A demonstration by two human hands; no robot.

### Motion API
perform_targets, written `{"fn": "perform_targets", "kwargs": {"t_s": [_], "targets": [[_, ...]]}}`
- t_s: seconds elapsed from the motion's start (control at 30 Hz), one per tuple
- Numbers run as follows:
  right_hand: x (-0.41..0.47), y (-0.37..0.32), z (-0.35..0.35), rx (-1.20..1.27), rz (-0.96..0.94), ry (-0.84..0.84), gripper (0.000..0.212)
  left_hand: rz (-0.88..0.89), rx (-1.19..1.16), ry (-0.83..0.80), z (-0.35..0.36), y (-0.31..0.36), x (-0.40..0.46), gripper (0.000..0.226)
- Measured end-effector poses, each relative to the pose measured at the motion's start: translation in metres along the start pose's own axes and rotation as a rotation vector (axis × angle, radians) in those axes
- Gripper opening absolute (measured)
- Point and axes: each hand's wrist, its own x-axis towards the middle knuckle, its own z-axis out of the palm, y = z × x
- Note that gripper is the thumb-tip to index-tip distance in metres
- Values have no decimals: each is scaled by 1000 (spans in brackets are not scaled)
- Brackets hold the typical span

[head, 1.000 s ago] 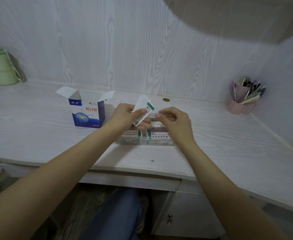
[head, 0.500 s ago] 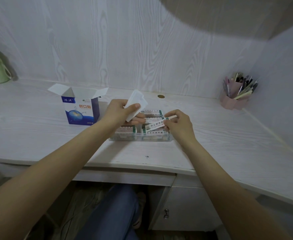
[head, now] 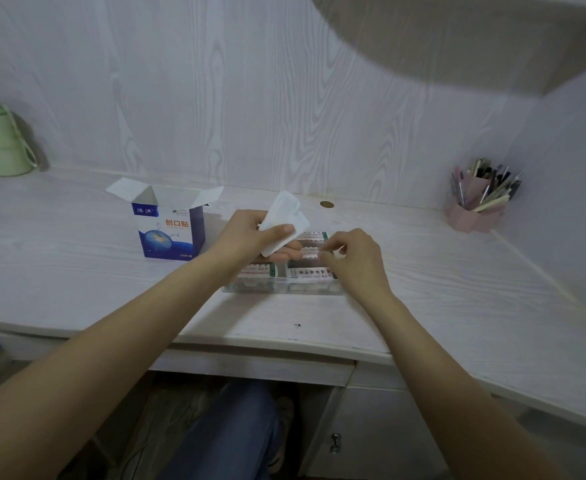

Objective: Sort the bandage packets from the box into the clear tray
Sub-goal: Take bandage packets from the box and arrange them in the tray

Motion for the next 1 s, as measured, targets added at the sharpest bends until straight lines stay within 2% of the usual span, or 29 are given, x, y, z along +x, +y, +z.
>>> {"fn": "perform_targets", "kwargs": {"t_s": [0.03,0.1,0.17,0.3,0.37,0.5,0.57,0.67,0.77,0.87,0.97,1.0], "targets": [[0,-4,-4,169,21,12,7,8,5,-17,0,0,0,3],[-1,-15,-11,541,91,-73,14,24,41,-52,1,-1,1,4],[-4,-22,-15,670,121,-158,18,22,108,-106,3,-2,1,9],[-2,-26,-13,711,134,-65,6,-45,-37,-169,6,-1,-1,37],[-3,-25,-12,721,150,-40,9,-57,2,-128,4,-2,2,35],[-5,-24,-12,758,184,-84,30,-25,130,-52,0,-2,3,24],[-6,-24,-11,771,174,-118,26,-5,173,-100,0,-1,1,20],[-6,-20,-10,796,186,-115,13,-20,251,-230,0,-1,-1,30],[-7,-17,-12,917,224,-166,20,33,418,-317,-1,1,-3,33],[-7,-15,-19,1015,247,-285,33,176,766,-323,4,4,-2,37],[-4,-11,-22,976,275,-273,11,281,873,-329,9,2,0,42],[-3,-9,-24,946,275,-259,14,290,857,-321,10,2,0,41]]}}
